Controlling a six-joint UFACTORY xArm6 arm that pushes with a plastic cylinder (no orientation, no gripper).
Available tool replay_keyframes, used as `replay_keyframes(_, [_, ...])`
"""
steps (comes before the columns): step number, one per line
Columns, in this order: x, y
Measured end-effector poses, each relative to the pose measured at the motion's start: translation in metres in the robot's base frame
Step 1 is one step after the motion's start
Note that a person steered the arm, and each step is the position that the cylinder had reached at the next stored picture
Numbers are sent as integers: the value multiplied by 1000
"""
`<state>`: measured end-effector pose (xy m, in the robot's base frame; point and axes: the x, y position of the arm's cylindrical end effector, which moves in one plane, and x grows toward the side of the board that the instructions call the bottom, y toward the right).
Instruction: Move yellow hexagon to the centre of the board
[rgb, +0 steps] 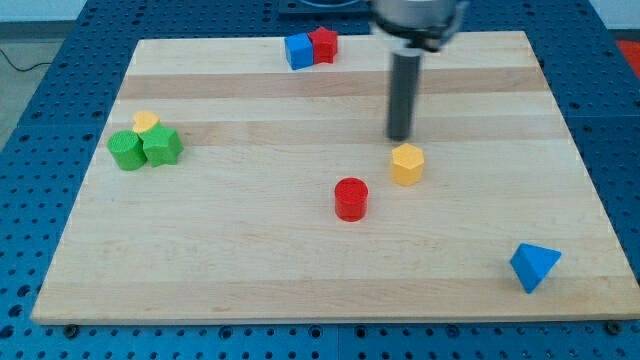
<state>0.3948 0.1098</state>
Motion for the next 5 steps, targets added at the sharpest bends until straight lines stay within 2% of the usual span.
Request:
replay_keyframes(1, [16,77])
replay_keyframes(2, [69,89])
replay_keyframes(3, [94,49])
replay_keyframes(4, [61,-11])
replay_keyframes(5, [-5,-77])
